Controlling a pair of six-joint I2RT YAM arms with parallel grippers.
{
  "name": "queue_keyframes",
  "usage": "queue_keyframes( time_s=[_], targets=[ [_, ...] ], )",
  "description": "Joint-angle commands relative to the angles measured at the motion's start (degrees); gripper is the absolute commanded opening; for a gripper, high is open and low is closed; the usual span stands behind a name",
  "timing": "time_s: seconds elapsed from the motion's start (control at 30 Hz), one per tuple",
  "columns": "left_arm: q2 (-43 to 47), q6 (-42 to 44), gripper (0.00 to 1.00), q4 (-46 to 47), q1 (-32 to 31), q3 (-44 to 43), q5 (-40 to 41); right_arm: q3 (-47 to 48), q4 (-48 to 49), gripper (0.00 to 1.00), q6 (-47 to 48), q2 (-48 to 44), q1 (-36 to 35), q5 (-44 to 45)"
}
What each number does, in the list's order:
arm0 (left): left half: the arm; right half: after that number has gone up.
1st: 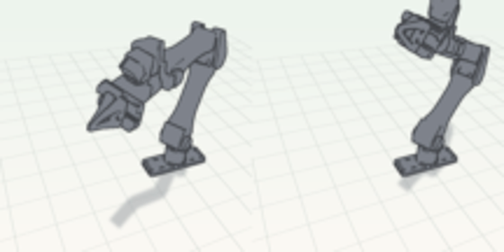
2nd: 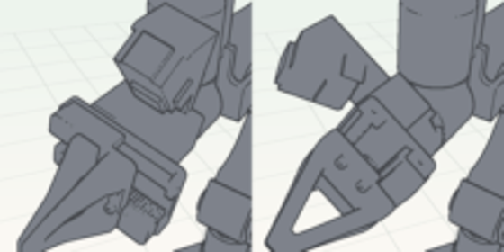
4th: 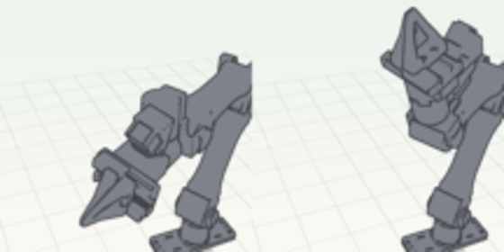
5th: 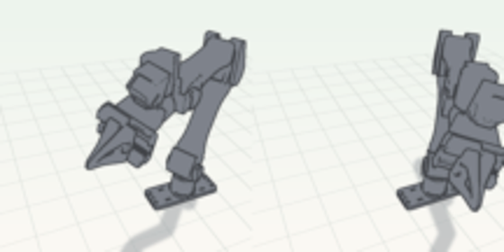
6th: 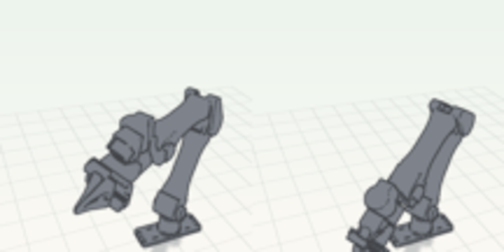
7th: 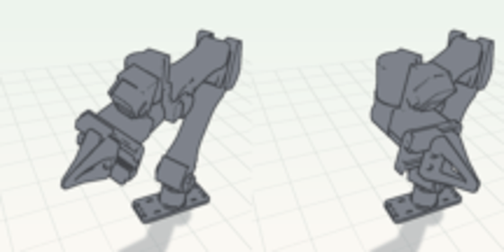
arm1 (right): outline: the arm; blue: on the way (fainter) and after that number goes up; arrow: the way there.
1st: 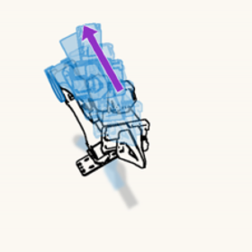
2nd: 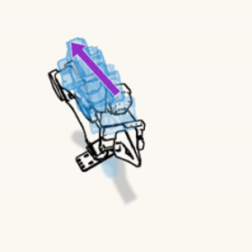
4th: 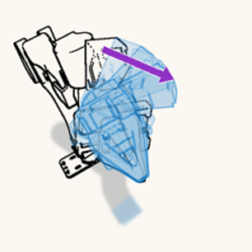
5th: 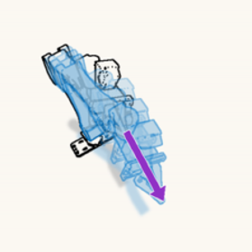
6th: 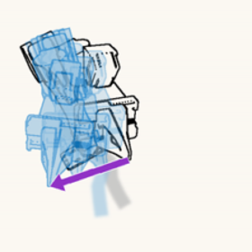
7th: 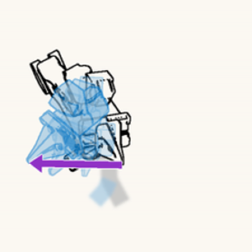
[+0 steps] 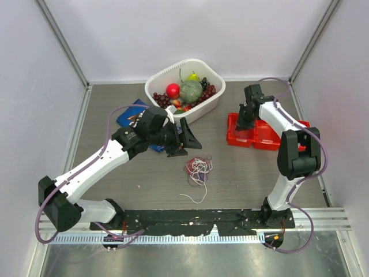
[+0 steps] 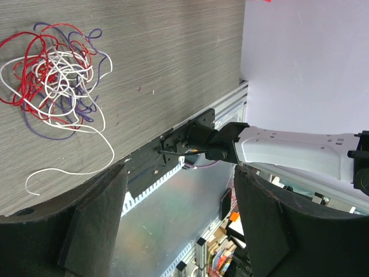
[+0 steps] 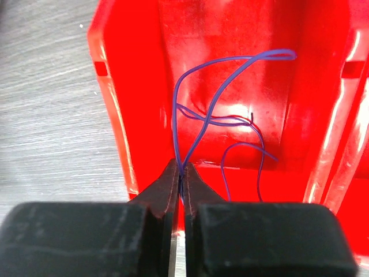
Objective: Untangle the cables
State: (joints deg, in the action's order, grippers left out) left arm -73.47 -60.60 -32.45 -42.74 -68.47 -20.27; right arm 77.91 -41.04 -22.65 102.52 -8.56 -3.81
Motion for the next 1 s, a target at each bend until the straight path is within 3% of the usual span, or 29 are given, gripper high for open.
queue_keyframes(
  time_s=[0.0,0.13,0.43,0.57,0.67,0.77,0.9,0.97],
  targets=[
    [0.52,0.92,0.79,0.54,0.11,-2.20,-1.53,4.88,-1.76,0.14,0.68,1.63,0.03,-1.02],
    [0.35,1.62,0.81,-0.86,0.11,-2.20,-1.35,6.11,-2.90,0.29,1.65,0.32,-0.06,-0.32],
    [-1.58,2.85,0.79,-0.95,0.11,-1.76,-2.49,2.34,-5.63,0.38,4.11,-8.90,-0.41,1.96],
    [-3.16,4.34,0.71,-0.34,0.03,-0.01,-3.28,1.72,-7.65,0.41,4.02,-15.31,-3.39,6.01],
    [-5.10,5.05,0.60,0.36,-0.32,1.40,-5.30,-1.34,-8.71,0.42,2.45,-18.93,-6.81,0.67],
    [-7.64,7.41,0.55,0.28,-1.99,1.49,-4.87,-7.14,-4.43,0.40,-0.19,-24.27,-13.38,-8.45],
    [-11.33,11.20,0.56,-1.56,-3.14,0.44,-1.71,-18.57,6.65,0.38,-5.89,-28.25,-22.62,-17.09],
    [-13.35,12.17,0.61,-1.57,-3.14,-0.43,-0.74,-22.96,9.91,0.37,-7.66,-29.13,-25.44,-16.85]
  ],
)
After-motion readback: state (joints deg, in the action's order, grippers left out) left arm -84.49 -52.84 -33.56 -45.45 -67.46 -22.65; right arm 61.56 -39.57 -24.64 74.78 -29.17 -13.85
